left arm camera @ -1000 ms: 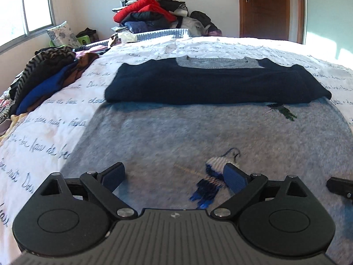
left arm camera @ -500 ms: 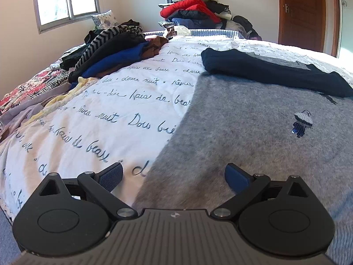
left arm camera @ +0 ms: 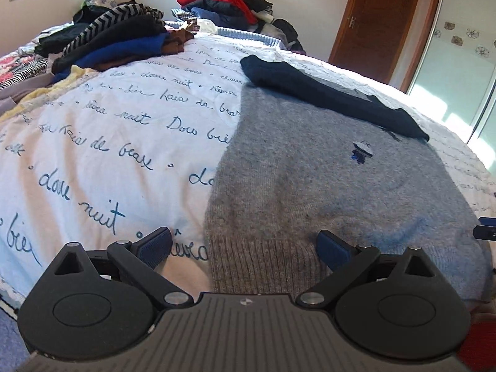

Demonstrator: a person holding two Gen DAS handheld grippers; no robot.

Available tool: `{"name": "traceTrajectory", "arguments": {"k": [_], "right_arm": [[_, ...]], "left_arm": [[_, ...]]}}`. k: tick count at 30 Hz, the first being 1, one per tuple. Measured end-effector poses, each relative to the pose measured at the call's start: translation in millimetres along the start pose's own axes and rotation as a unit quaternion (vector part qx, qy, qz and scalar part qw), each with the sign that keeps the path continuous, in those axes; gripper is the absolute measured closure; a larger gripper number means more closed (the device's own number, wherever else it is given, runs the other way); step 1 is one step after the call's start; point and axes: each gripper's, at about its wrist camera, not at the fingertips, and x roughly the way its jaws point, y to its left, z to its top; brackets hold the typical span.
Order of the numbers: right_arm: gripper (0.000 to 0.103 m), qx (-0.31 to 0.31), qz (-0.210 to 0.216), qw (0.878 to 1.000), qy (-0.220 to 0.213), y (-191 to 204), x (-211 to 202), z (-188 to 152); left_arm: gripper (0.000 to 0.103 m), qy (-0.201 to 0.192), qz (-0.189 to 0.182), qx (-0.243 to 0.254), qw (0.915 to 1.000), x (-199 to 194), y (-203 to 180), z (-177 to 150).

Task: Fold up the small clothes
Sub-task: 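Move both grippers down to the grey ribbed hem of the sweater, then grasp the ribbed hem with the left gripper while the right gripper grasps it too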

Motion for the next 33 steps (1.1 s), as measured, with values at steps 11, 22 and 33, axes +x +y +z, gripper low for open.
{"name": "traceTrajectory", "arguments": {"k": [11, 22, 33], "right_arm": [[0.000, 0.034, 0.108, 0.994, -0.006, -34.9, -19.4, -22.6], [0.000, 0.154, 0.304, 0.940, 0.023, -70.9, -25.1, -38.1], [0.037, 0.157, 0.396, 0.903, 0.055, -37.5, 6.5, -36.7]], "left_arm": [[0.002, -0.003, -0.138, -0.050, 0.9892, -1.6, 34.4, -6.4], [0.002, 0.007, -0.239, -0.119, 0.9637, 5.1, 54.8, 2.4], [0.006, 0.002, -0.296, -0.155, 0.9426, 18.0, 66.8, -0.3]]}}
